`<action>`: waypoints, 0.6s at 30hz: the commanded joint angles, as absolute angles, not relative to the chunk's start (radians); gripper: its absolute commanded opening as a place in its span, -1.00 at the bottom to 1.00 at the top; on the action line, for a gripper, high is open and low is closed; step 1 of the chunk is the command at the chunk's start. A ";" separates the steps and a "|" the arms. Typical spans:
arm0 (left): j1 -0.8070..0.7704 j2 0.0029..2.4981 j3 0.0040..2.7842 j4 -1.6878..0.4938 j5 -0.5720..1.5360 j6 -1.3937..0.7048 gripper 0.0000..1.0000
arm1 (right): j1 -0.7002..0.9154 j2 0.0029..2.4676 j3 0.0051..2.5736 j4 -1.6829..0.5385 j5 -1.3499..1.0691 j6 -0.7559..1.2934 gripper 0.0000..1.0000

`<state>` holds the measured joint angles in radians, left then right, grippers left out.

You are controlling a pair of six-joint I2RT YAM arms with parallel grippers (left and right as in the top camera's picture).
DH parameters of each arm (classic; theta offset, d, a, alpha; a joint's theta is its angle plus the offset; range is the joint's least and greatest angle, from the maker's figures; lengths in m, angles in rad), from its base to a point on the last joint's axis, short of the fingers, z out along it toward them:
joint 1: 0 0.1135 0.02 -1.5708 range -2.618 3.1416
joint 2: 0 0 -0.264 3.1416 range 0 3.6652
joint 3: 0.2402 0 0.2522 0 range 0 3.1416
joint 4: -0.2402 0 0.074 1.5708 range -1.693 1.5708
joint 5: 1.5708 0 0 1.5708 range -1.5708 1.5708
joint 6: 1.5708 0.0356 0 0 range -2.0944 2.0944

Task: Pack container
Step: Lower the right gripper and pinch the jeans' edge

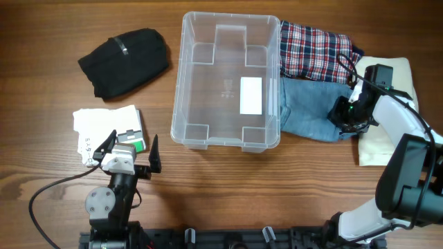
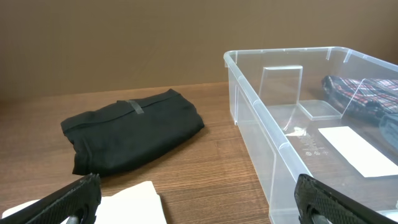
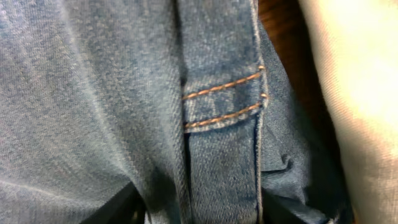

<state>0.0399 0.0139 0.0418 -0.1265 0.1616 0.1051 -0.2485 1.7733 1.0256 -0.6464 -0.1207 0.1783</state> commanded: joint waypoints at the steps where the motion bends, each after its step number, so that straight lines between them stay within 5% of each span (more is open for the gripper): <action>1: 0.035 0.009 0.033 -0.122 0.156 0.124 0.99 | -0.248 1.856 1.018 -0.702 -0.076 0.184 0.86; 8: 0.035 0.009 0.033 -0.122 0.156 0.124 1.00 | -0.253 1.811 1.140 -0.858 0.013 0.185 1.00; 18: 0.035 0.009 0.033 -0.123 0.156 0.124 0.99 | -0.263 1.829 1.034 -0.717 0.121 0.183 1.00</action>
